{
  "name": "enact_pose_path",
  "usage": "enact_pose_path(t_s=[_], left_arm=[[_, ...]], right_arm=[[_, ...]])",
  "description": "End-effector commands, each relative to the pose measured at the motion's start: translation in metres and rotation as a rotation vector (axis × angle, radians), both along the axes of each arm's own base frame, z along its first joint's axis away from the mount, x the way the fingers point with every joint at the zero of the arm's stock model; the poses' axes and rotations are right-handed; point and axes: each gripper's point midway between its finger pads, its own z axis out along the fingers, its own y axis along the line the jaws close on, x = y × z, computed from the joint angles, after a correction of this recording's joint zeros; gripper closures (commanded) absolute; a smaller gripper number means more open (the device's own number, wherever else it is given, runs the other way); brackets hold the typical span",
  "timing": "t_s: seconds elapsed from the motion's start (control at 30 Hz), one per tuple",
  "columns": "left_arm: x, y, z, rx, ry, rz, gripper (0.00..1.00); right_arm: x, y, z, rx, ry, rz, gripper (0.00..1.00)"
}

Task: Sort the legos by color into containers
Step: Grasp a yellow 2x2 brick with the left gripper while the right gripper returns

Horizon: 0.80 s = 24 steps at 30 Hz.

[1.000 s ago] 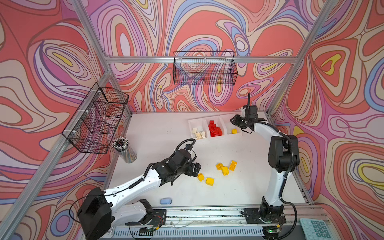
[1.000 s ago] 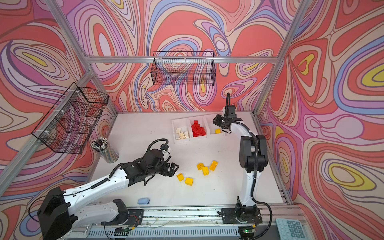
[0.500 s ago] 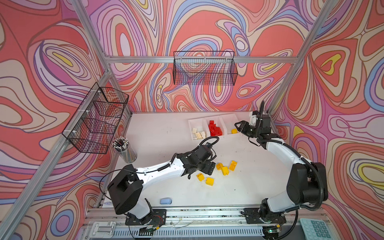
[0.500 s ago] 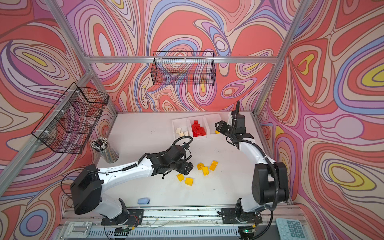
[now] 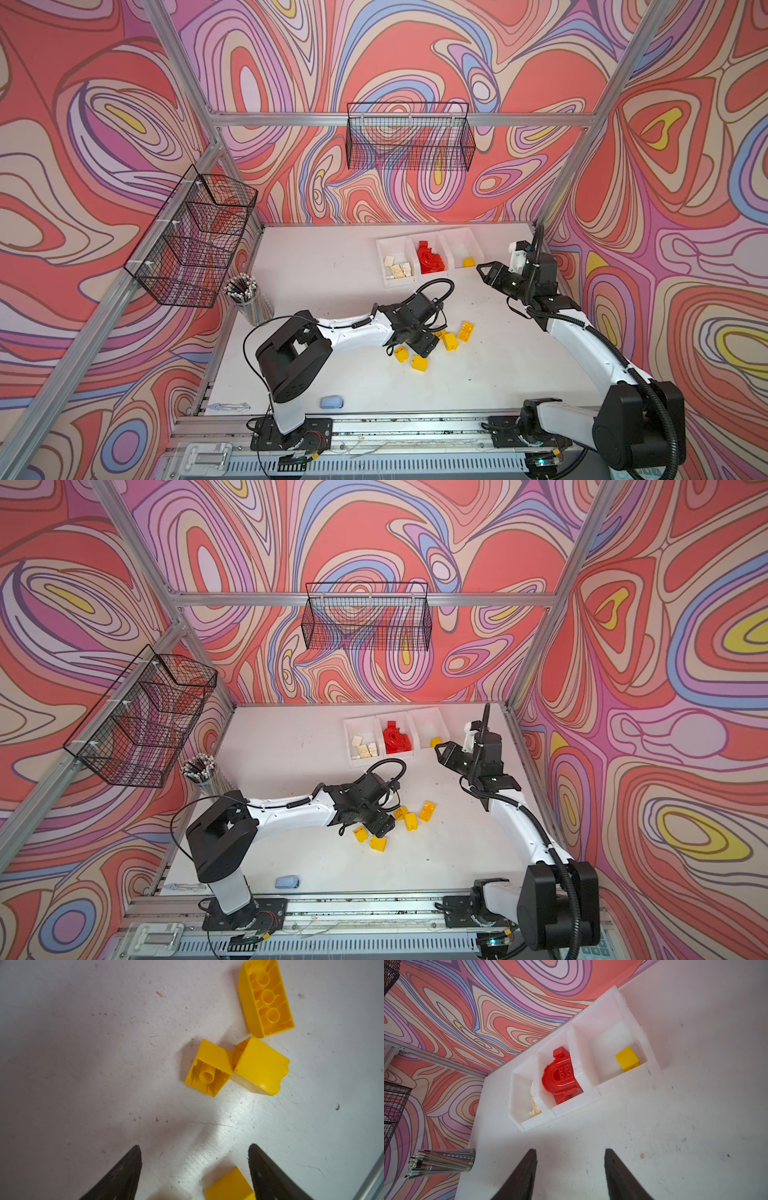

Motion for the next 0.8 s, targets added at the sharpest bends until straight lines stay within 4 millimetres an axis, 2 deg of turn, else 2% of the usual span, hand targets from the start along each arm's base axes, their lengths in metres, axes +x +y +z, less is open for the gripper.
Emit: enact_pose_path(t_s=[0.0, 0.17, 0.33, 0.53, 0.67, 0.77], left_arm=[[0.006, -0.019, 0.001, -0.034, -0.031, -0.062, 0.19], [0.016, -0.029, -0.012, -0.027, -0.043, -0.064, 0.19], [0.024, -0.041, -0.021, -0.018, -0.039, -0.076, 0.29], [0.026, -0.043, -0.029, -0.008, -0.044, -0.08, 0.38], [0.027, -0.045, -0.031, -0.013, -0.047, -0.084, 0.5], [0.028, -0.048, -0.033, -0.024, -0.047, -0.083, 0.52]], right_arm=[[-0.006, -0.002, -0.011, -0.004, 0.022, -0.004, 0.45], [-0.014, 0.001, -0.028, 0.008, 0.051, 0.009, 0.45], [-0.016, 0.001, -0.03, 0.007, 0.05, 0.011, 0.45], [-0.016, 0.0, -0.029, 0.001, 0.044, 0.01, 0.45], [-0.015, 0.0, -0.029, 0.001, 0.039, 0.01, 0.45], [-0.016, 0.001, -0.031, 0.001, 0.046, 0.014, 0.45]])
